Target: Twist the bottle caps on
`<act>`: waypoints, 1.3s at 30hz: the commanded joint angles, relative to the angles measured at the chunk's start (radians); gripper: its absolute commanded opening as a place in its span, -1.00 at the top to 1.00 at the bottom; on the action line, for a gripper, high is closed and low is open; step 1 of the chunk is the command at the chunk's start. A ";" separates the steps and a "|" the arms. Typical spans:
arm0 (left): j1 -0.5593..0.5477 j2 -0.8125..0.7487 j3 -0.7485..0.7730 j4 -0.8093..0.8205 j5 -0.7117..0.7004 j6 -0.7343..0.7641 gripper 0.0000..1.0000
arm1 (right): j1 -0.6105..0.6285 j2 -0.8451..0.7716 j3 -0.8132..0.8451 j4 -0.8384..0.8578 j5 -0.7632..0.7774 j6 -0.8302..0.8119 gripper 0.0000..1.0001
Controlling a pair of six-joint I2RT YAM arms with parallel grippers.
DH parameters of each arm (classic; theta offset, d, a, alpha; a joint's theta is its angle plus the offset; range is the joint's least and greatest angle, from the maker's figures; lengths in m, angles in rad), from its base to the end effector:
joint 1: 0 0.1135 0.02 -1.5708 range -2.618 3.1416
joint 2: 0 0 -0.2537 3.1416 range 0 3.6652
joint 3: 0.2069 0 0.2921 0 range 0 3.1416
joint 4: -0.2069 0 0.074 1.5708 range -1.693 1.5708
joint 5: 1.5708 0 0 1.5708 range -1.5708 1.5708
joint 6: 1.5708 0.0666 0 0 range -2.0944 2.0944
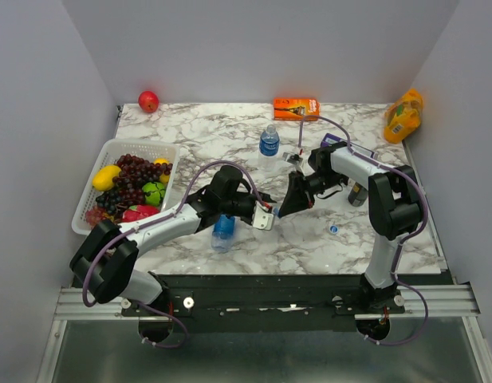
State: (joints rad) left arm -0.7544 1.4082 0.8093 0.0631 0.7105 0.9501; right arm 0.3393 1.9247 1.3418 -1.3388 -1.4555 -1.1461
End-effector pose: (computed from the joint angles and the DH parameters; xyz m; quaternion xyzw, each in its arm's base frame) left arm 0.2296 -0.2754 0.1887 0.7266 0.4068 -0.2555 0.4911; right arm 0.3095 0.1794 0.1675 -0.4117 0.6201 0.6536 0.1372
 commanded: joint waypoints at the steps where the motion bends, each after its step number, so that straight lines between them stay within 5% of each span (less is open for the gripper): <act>1: 0.001 0.003 0.021 0.046 0.044 -0.014 -0.08 | 0.003 -0.001 0.020 -0.189 -0.012 0.006 0.87; 20: -0.002 0.028 0.054 -0.003 0.118 0.021 0.22 | 0.004 0.023 0.042 -0.188 -0.003 0.022 0.88; 26: -0.002 0.025 0.065 -0.089 0.132 0.061 0.55 | 0.003 0.025 0.054 -0.189 -0.005 0.022 0.83; 27: 0.000 0.020 0.065 -0.100 0.129 0.059 0.61 | 0.000 0.026 0.075 -0.188 0.001 0.022 0.71; 28: 0.000 0.005 0.067 -0.108 0.121 0.047 0.69 | -0.003 0.028 0.092 -0.188 0.007 0.025 0.32; 30: 0.004 -0.014 0.071 -0.146 0.113 0.027 0.85 | -0.008 0.025 0.123 -0.188 0.024 0.026 -0.99; 37: 0.044 -0.084 0.111 -0.273 0.069 -0.120 0.92 | -0.025 0.016 0.247 -0.131 0.079 0.118 -0.99; 39: 0.050 -0.095 0.122 -0.283 0.043 -0.270 0.92 | -0.048 -0.048 0.258 0.069 0.159 0.237 -0.99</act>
State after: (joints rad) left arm -0.7200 1.3544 0.8841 -0.1574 0.7727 0.8978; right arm 0.3241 1.9450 1.5604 -1.3613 -1.4071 -1.0702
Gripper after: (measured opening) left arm 0.264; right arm 0.995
